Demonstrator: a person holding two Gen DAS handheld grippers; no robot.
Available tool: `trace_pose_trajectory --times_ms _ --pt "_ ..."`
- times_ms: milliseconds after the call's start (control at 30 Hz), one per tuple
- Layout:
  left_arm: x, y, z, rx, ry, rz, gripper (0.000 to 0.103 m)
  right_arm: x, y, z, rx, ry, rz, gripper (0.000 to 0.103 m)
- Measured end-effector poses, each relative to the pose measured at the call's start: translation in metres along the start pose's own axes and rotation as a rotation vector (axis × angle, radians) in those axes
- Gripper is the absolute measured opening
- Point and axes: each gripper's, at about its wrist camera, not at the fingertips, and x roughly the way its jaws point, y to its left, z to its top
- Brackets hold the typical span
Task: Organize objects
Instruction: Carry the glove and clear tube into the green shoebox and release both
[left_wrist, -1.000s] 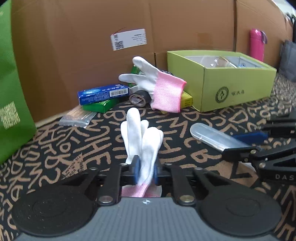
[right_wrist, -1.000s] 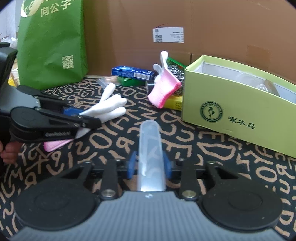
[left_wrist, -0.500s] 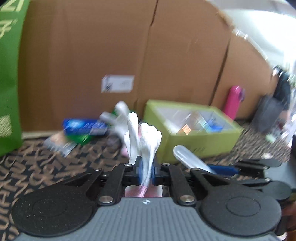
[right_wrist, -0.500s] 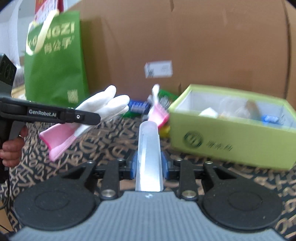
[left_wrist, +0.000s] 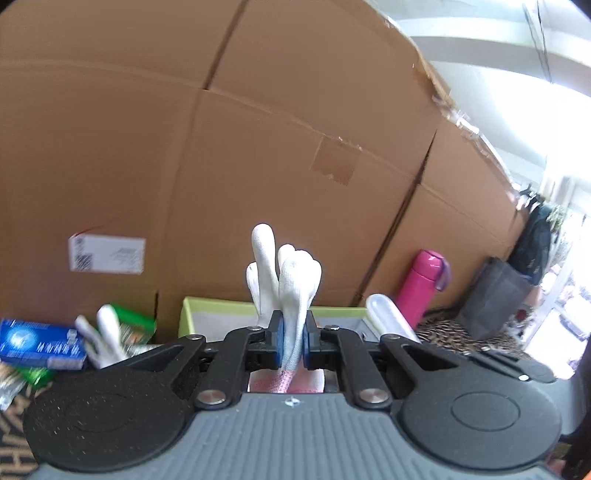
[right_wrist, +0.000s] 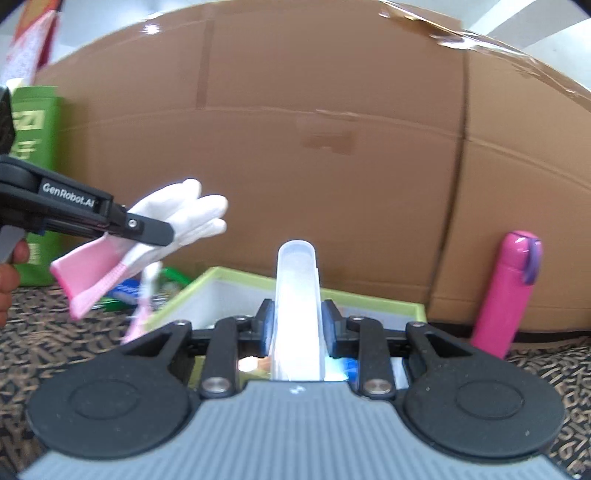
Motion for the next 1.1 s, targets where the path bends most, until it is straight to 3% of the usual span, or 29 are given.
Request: trace_pose_trajectory --times_ms 300,600,633,667,700,733,767,800,867,933,1100 --pt "0.078 -0.002 -0.006 0.045 0.073 0.089 0.009 0.068 -0.045 -0.012 0.003 0.054 -0.158 0.027" --pt "0.094 0.003 -0.019 0.062 0.113 0.087 0.011 0.092 -0.047 -0.029 -0.023 0.103 -0.195 0.03" --pt "0.092 0.004 -0.02 0.055 0.102 0.073 0.015 0.088 -0.045 -0.029 -0.024 0.097 -0.187 0.038" --pt "0.089 0.006 -0.02 0.038 0.099 0.051 0.033 0.083 -0.042 -0.027 -0.023 0.081 -0.196 0.05" --pt "0.085 0.009 -0.019 0.014 0.098 0.027 0.046 0.073 -0.042 -0.024 -0.022 0.051 -0.213 0.056" --pt "0.08 0.01 -0.017 -0.011 0.084 0.016 0.07 0.062 -0.04 -0.021 -0.019 0.012 -0.225 0.062" --pt "0.07 0.012 -0.015 -0.033 0.048 0.016 0.08 0.05 -0.038 -0.017 -0.011 -0.026 -0.23 0.069" --pt "0.061 0.011 -0.015 -0.04 0.009 0.016 0.082 0.037 -0.035 -0.014 0.001 -0.061 -0.231 0.073" --pt "0.045 0.008 -0.012 -0.031 -0.026 0.012 0.087 0.012 -0.028 -0.008 0.025 -0.129 -0.234 0.091" --pt "0.029 0.008 -0.012 -0.042 -0.044 0.008 0.09 -0.013 -0.018 -0.006 0.034 -0.181 -0.22 0.1" --pt "-0.015 0.011 -0.026 -0.075 -0.078 0.006 0.095 -0.048 0.019 -0.016 0.021 -0.239 -0.126 0.103"
